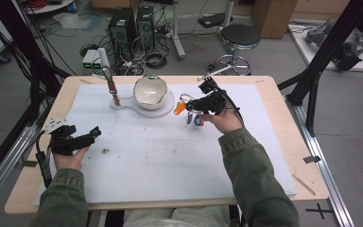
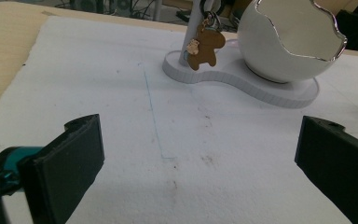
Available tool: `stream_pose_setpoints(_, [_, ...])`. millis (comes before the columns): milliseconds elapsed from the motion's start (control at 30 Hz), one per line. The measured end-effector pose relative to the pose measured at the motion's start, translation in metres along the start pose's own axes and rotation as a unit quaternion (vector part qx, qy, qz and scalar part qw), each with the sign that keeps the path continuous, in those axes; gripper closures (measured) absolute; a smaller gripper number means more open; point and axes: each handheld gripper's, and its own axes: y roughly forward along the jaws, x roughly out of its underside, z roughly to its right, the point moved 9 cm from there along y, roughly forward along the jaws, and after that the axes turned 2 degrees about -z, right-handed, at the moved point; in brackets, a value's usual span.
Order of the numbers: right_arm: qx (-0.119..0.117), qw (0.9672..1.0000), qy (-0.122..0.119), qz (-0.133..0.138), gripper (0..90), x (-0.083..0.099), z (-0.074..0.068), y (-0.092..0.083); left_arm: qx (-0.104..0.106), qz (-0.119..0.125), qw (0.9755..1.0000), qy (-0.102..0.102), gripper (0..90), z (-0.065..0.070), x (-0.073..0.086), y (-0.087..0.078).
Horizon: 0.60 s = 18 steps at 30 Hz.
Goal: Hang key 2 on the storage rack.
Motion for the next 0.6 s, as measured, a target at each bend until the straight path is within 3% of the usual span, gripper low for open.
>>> stream_pose_setpoints(600, [-0.026, 0.9988, -0.02, 0.035, 77.6, -0.001, -0.028, -0.02, 0.0, 0.0, 1.0, 0.001, 1.8, 0.0, 0.0, -0.001])
